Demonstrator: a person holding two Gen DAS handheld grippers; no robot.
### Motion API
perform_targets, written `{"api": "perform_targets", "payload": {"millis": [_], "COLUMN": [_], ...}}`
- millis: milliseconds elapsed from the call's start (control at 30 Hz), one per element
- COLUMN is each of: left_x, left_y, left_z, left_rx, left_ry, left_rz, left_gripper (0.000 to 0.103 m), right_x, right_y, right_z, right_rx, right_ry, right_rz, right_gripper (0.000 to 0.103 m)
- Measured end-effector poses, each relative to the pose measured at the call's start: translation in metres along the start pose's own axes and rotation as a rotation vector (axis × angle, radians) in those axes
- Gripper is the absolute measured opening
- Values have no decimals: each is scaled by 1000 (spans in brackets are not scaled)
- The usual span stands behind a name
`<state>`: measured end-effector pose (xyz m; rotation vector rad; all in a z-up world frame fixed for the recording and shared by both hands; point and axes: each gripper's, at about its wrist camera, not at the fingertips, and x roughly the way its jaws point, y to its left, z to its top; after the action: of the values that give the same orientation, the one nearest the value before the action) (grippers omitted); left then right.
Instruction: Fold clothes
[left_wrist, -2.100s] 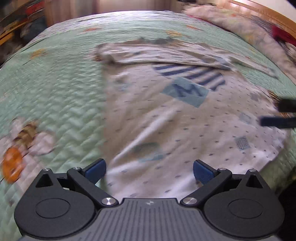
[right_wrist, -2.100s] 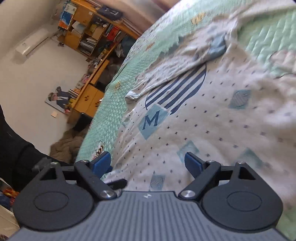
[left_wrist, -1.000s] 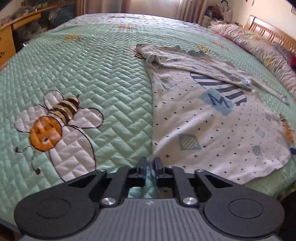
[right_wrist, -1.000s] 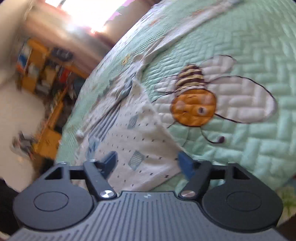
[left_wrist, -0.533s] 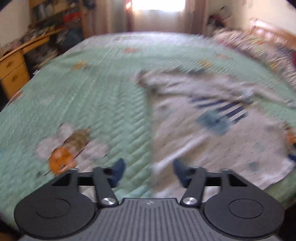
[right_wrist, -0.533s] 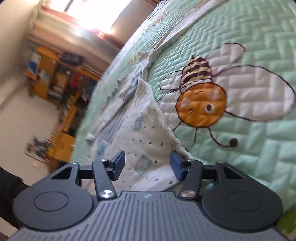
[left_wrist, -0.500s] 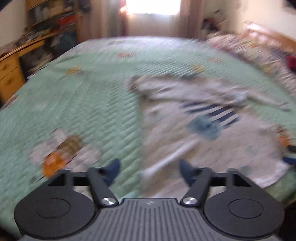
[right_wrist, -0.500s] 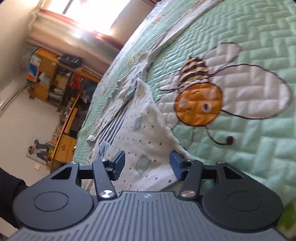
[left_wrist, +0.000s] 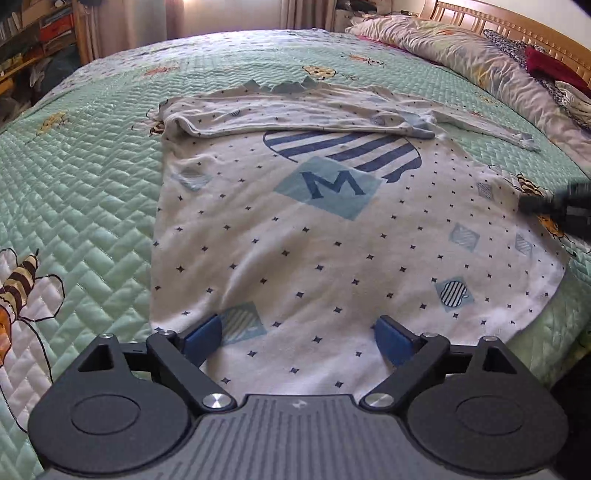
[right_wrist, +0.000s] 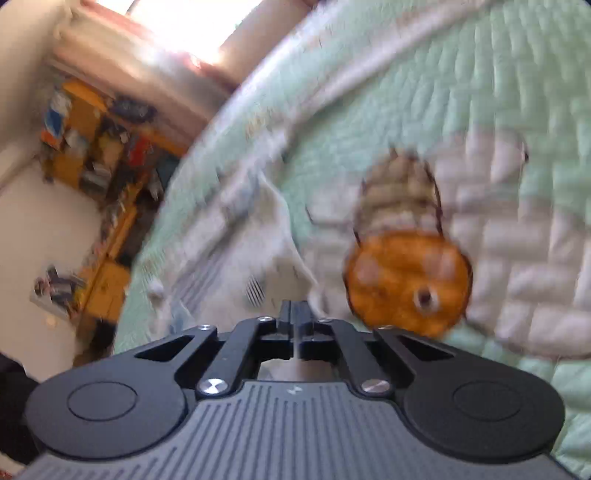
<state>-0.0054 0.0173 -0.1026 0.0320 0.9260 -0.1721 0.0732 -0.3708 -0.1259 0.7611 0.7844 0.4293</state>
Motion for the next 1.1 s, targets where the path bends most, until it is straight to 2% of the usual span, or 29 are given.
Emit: {"api": "perform_targets", "payload": {"millis": [67, 133, 167, 200, 233, 267, 333, 367, 433, 500, 567, 600, 667, 733, 800, 867, 967, 1033, 1100], "left_x": [1, 2, 3, 3, 3, 2, 2, 2, 3, 3, 3, 3, 2, 2, 2, 2, 1, 0, 0], "left_y": [0, 1, 1, 1, 3, 4, 7, 8, 7, 8, 10, 12, 14, 15, 14, 13, 17, 21, 24], "left_z": [0, 1, 1, 1, 1, 0, -1, -1, 0, 1, 2, 2, 1, 0, 0, 0, 0, 0, 0], "left_rx": [8, 16, 20, 20, 17, 13, 9, 10, 13, 10, 3, -3, -10, -11, -8, -2, -12, -31, -50], "left_ry": [12, 23, 29, 31, 31, 29, 24, 24, 28, 34, 38, 37, 32, 29, 28, 30, 25, 19, 16], "left_rz": [-5, -9, -12, -16, -24, -33, -52, -55, -56, -63, -74, -83, -97, -102, -100, -99, -115, -133, -149], "left_gripper": [98, 102, 102, 102, 102, 102, 102, 102, 102, 102, 102, 102, 102, 102, 102, 102, 102, 102, 102], "right_x": [5, 32, 49, 59, 68, 67, 59, 54, 54, 72, 101, 106, 114, 103, 90, 93, 100, 117, 123], "right_y": [18, 24, 22, 17, 13, 11, 20, 29, 39, 44, 44, 40, 32, 40, 44, 31, 18, 12, 13], "right_z": [9, 19, 23, 27, 31, 36, 45, 49, 61, 68, 71, 72, 74, 77, 85, 98, 113, 118, 119], "right_rx": [-47, -67, -79, -107, -137, -135, -179, -206, -181, -160, -207, -219, -241, -276, -273, -130, -72, -13, -5], "right_ry": [-8, 60, 109, 126, 138, 120, 47, 10, -14, 55, 157, 163, 160, 85, 9, -23, -12, 28, 25], "right_rz": [43, 74, 57, 6, -51, -55, -156, -185, -91, -4, -48, -69, -110, -189, -216, -140, -157, -129, -134], "right_gripper": [9, 9, 9, 0, 0, 0, 0, 5, 8, 8, 8, 0, 0, 0, 11, 14, 27, 37, 40]}}
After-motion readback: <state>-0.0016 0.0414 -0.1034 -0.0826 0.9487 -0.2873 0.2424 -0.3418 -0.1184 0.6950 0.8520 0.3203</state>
